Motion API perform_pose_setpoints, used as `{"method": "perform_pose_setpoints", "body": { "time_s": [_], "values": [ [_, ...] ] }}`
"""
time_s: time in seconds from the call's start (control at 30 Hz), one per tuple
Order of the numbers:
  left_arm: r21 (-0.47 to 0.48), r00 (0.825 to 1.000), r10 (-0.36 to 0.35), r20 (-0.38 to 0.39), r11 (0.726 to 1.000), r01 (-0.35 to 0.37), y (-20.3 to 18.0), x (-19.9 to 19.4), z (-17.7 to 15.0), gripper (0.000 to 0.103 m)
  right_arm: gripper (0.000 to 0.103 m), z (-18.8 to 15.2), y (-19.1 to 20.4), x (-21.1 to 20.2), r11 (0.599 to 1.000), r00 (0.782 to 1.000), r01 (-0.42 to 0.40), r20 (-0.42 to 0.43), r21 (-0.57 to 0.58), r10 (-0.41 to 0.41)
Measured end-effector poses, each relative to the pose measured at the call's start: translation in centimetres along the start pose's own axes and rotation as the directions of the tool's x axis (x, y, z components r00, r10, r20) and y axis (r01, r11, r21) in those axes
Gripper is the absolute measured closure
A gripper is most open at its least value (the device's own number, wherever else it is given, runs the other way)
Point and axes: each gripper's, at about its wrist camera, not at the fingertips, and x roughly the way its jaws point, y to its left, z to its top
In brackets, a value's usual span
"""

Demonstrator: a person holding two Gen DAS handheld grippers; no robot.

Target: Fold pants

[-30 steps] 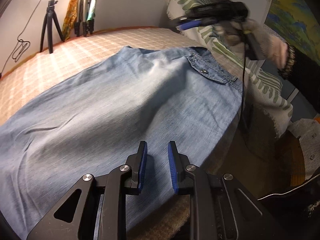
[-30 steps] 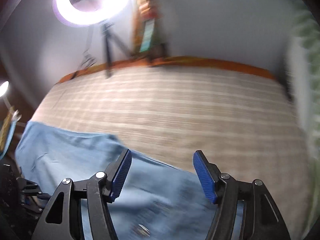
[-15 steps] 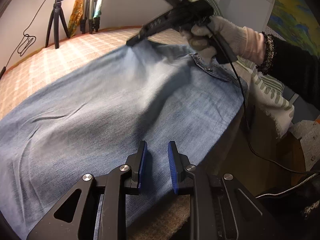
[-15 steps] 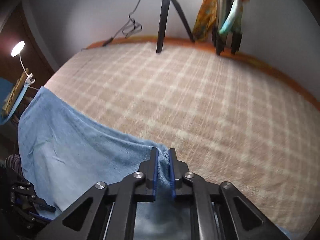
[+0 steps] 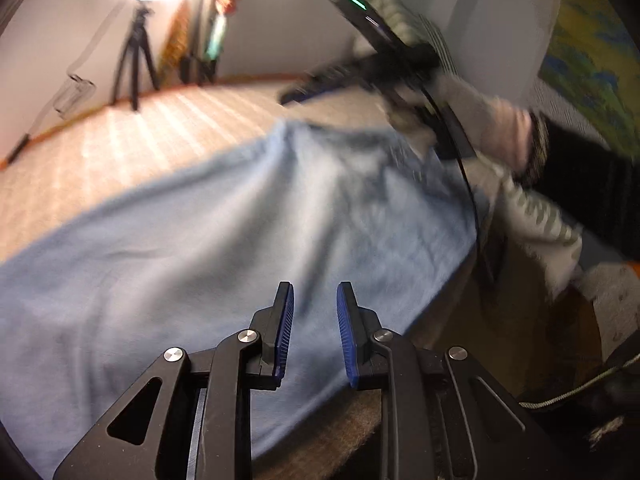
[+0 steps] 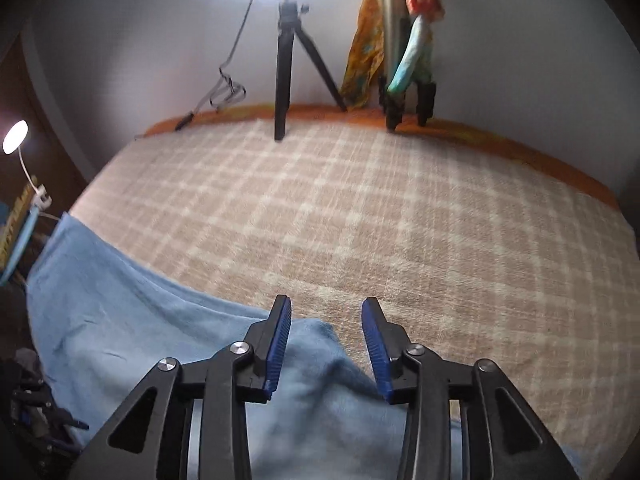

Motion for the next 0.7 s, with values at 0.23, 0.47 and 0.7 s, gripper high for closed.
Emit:
{"method": "perform_pose_setpoints", "body": {
  "time_s": [0.23,0.47,0.7],
  "values": [
    [-0.138,0.983,0.049,0.175,0.99,-0.025,4.0,-9.0,2.7,0.057,0.043,-1.0,2.3,-5.8,0.996,0.995,-0.055,0.087,0.067,0.05],
    [-0.321,0.934,0.15,0.325,0.946,-0.04,9.9,-19.3,2.9,0.051,0.031,-2.5,7.2,-9.4,0.993,0.984,-0.111,0.145,0.046,0.103],
    [-0.475,0.865,0.33,0.378,0.871,-0.125,15.8,-29.8,-0.2,0.051,0.026,-2.9,11.8,-10.5,0.992,0.978,-0.123,0.167,-0.006,0.122]
  ]
}}
